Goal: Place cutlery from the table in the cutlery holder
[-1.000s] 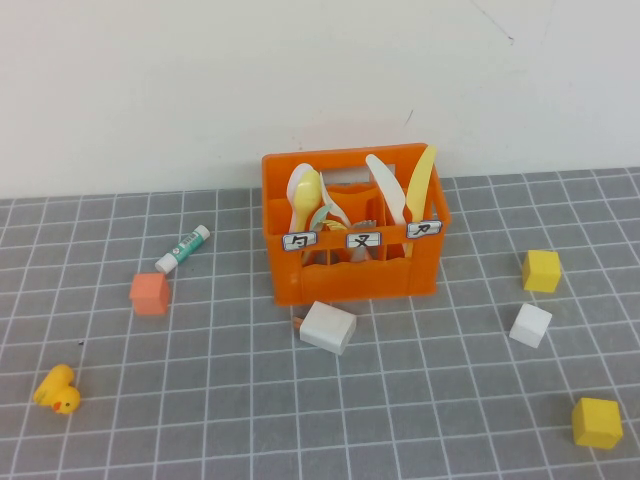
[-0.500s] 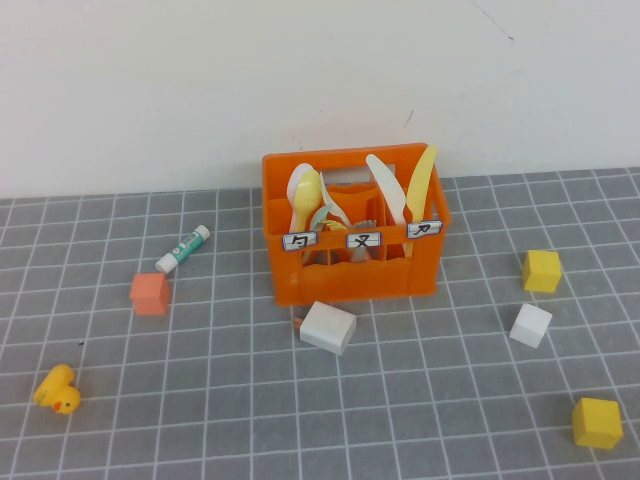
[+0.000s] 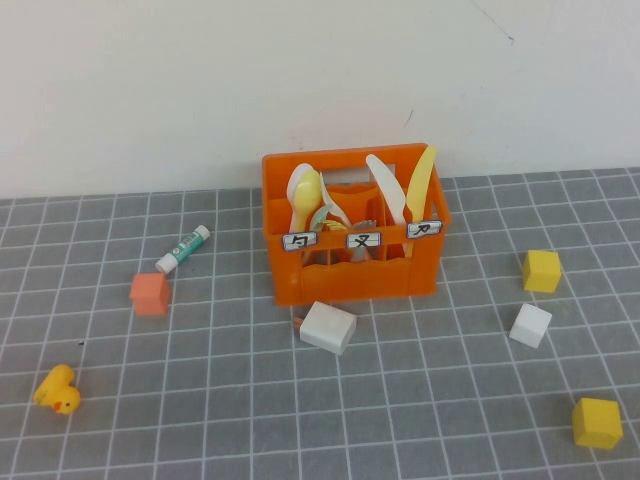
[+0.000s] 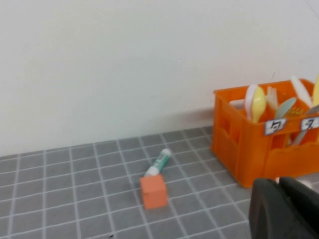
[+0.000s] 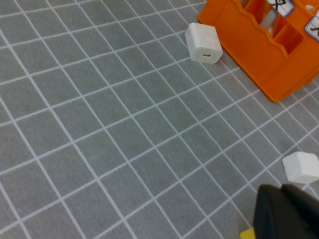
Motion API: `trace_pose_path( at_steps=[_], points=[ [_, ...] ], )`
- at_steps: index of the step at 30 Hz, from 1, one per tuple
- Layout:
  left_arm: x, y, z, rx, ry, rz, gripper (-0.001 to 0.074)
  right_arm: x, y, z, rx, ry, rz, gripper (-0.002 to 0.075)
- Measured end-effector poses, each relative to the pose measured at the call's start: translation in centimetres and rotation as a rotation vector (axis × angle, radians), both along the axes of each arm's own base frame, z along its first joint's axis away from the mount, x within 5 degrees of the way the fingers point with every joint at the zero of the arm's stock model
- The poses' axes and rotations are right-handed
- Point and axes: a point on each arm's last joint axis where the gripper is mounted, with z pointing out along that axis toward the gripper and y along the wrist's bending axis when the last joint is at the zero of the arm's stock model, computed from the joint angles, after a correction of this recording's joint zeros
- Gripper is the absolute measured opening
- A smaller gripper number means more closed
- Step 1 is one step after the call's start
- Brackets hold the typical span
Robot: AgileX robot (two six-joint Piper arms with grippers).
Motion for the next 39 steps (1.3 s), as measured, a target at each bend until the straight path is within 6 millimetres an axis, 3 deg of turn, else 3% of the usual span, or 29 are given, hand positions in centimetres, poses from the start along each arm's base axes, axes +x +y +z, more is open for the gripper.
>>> trace_pose_path(
  at_steps=[9, 17, 39],
  points=[
    [0.3, 0.3, -2.2, 0.114, 0.013, 0.123, 0.0, 0.0, 0.0, 0.0, 0.004, 0.004, -0.001, -0.0001],
    [1.3, 0.4, -7.7, 0.03, 0.131, 0.22, 0.0, 0.0, 0.0, 0.0, 0.005, 0.003, -0.001, -0.0001],
    [1.2, 0.4, -8.3, -0.014, 0.198, 0.23, 0.0, 0.0, 0.0, 0.0, 0.007, 0.001, -0.001, -0.0001]
  ],
)
